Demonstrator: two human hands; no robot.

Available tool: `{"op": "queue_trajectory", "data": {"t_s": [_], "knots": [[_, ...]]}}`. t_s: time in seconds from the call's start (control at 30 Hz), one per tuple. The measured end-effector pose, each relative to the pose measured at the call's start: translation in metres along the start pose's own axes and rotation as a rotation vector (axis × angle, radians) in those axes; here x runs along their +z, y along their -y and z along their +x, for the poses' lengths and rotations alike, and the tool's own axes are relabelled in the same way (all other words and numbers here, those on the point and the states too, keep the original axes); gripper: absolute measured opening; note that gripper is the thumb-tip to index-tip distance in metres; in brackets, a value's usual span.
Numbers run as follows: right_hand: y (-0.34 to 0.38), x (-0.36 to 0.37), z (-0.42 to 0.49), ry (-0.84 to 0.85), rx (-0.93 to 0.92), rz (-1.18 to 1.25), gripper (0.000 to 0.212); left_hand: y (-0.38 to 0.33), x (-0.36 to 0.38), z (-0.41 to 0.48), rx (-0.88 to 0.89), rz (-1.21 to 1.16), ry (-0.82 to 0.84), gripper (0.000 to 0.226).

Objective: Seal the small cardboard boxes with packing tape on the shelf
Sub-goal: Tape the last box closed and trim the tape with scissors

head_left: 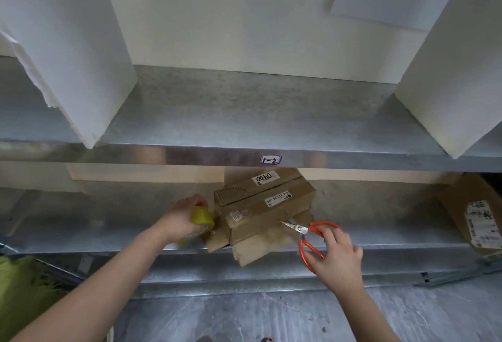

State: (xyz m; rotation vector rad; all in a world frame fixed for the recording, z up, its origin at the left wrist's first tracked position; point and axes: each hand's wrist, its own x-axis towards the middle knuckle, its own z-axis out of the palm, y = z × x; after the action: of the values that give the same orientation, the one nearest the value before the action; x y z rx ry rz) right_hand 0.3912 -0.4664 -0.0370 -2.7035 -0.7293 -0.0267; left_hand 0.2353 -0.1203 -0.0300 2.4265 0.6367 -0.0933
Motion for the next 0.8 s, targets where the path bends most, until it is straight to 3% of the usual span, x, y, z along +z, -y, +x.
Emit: {"op": "queue_trajectory", "data": {"t_s": [0.3,0.43,0.6,0.7,0.8], "knots": [[-0.068,0.001,0.074,0.082,0.03,0.08,0.044,-0.013,0.004,-0.009,-0.116,0.041,-0.059,0.054],[-0.102,0.006,0.089,0.094,0.152,0.106,0.047,-0.021,0.014,-0.014,-0.157,0.021,-0.136,0.052],[-0.115,0.02,0.109,0.262,0.218,0.175,0.056,-0.03,0.022,-0.019,-0.173,0.006,-0.218,0.05],[-0.111,0.024,0.109,0.286,0.171,0.108,0.046,-0.035,0.023,-0.021,-0.207,0.015,-0.222,0.052],[-0.097,0.019,0.102,0.205,0.041,0.014,0.043,-0.037,0.024,-0.021,-0.219,0.011,-0.227,0.053]]}}
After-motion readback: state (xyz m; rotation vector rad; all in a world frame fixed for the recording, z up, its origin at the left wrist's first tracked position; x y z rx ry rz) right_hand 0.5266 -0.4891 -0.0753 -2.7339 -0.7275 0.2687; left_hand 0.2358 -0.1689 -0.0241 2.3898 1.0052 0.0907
